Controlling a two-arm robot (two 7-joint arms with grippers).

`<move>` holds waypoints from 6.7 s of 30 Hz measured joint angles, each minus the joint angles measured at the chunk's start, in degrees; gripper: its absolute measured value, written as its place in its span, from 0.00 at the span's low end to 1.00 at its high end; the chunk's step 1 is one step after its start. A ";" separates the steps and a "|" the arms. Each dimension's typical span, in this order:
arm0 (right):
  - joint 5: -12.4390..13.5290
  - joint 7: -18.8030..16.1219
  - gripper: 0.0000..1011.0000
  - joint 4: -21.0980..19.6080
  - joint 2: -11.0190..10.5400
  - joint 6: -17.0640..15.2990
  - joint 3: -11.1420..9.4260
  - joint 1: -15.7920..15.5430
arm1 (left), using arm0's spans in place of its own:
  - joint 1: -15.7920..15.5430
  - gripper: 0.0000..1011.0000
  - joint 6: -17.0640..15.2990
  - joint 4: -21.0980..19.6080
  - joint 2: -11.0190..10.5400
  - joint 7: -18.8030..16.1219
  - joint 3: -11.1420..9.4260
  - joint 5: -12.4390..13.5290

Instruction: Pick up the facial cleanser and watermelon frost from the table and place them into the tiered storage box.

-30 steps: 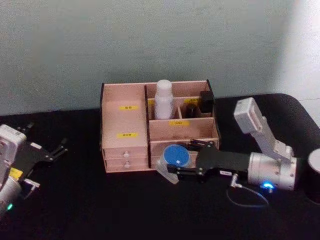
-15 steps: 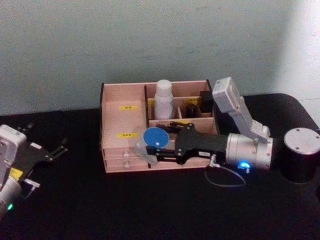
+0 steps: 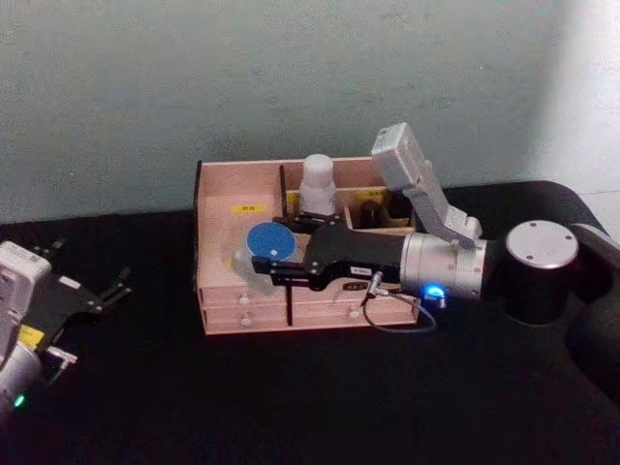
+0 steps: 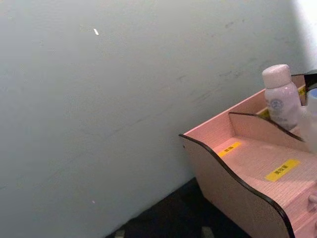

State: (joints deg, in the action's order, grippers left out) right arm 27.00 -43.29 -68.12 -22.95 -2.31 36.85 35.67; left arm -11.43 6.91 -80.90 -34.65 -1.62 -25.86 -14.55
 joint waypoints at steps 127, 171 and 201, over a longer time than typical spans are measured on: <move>-3.55 1.28 0.99 -2.08 1.59 1.39 -3.74 -1.43 | 0.00 0.99 0.00 0.00 0.00 0.00 0.00 0.00; -24.85 57.01 0.99 -11.74 4.10 11.03 -18.33 -26.46 | 0.00 0.99 0.00 0.00 0.00 0.00 0.00 0.00; -25.42 57.10 0.99 -10.03 5.89 10.95 -19.35 -26.05 | 0.00 0.99 0.00 0.00 0.00 0.00 0.00 0.00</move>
State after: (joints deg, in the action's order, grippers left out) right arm 1.59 13.81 -78.16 -17.06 8.64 17.49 9.62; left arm -11.43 6.91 -80.90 -34.65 -1.62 -25.86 -14.55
